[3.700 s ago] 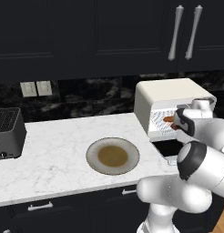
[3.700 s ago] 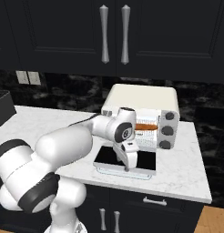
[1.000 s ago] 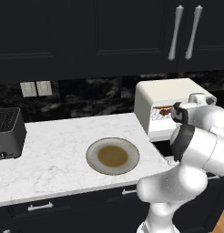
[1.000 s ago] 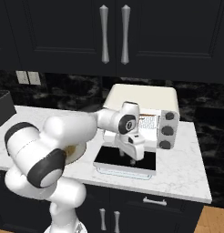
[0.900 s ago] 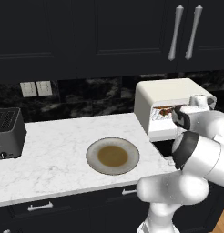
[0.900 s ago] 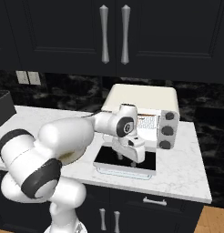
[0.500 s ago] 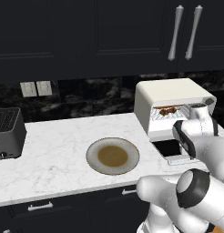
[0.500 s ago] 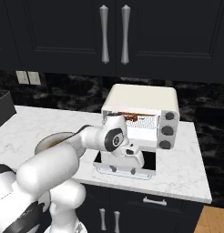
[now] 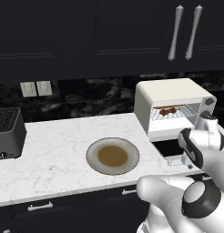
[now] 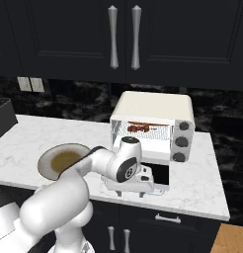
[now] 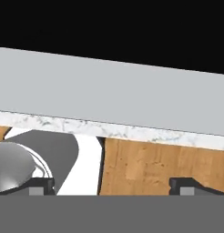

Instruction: Pick up the kebab skewer and baguette bread, and place them inside the toaster oven. Close the toaster oven door and start by setting the timer.

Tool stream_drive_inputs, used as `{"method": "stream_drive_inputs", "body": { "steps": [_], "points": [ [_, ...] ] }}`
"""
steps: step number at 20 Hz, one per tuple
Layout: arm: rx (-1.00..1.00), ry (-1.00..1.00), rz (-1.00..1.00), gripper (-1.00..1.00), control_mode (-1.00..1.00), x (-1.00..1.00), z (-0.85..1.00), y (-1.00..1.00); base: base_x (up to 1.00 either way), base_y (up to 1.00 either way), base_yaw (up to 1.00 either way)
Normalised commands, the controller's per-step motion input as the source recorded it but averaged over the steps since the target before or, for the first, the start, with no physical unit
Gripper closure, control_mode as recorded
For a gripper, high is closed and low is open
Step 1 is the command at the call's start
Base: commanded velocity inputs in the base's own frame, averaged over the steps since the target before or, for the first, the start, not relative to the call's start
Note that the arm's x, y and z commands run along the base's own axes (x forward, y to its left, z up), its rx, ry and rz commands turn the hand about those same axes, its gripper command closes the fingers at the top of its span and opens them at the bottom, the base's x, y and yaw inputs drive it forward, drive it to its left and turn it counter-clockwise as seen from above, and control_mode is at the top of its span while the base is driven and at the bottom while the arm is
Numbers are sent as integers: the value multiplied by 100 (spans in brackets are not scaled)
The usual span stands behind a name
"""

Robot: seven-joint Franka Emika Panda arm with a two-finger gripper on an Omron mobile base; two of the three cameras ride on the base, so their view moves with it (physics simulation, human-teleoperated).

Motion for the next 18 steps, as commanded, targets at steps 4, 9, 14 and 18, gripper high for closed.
{"method": "stream_drive_inputs", "body": {
  "steps": [4,9,14,18],
  "points": [
    [4,0,15,-100,-100,23,-24,0,0,0,0],
    [0,0,5,-100,-100,33,-40,0,0,0,0],
    [0,0,0,-100,-100,35,-39,0,0,0,0],
    [0,0,-1,-100,-100,-2,-19,0,0,0,0]
  ]
}}
